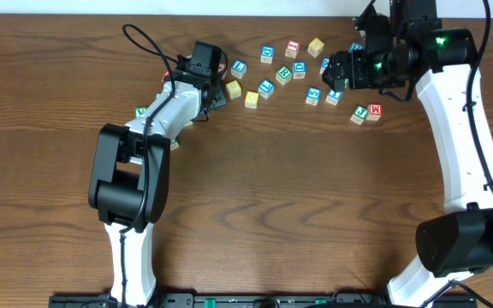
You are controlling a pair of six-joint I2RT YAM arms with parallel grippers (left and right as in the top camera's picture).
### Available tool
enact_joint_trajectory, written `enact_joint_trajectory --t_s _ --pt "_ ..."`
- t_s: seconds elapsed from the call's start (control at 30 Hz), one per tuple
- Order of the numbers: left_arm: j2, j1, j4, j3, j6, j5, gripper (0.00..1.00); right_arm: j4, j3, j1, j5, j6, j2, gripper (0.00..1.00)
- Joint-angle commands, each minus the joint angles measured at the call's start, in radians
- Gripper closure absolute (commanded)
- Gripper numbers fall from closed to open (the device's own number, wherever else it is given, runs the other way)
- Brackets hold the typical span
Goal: Spell out ROBOT
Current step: 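Close the left gripper on the green R block and lift it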
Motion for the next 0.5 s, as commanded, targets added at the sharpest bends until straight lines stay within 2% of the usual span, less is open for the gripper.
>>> enact_joint_trajectory --t_s 0.0,0.2,0.47 --pt "-0.033 0.0 -0.025 -0.005 0.007 -0.016 0.73 0.0 0.014 0.005 0.002 -0.011 -0.002 0.01" --pt "-0.14 0.0 -0.108 -0.005 0.053 0.0 0.73 0.001 0.014 0.005 0.002 -0.011 -0.002 0.01" --pt "-0.23 -0.012 -0.325 -0.005 0.113 0.112 0.73 0.007 0.014 0.005 0.001 -0.011 -0.002 0.01"
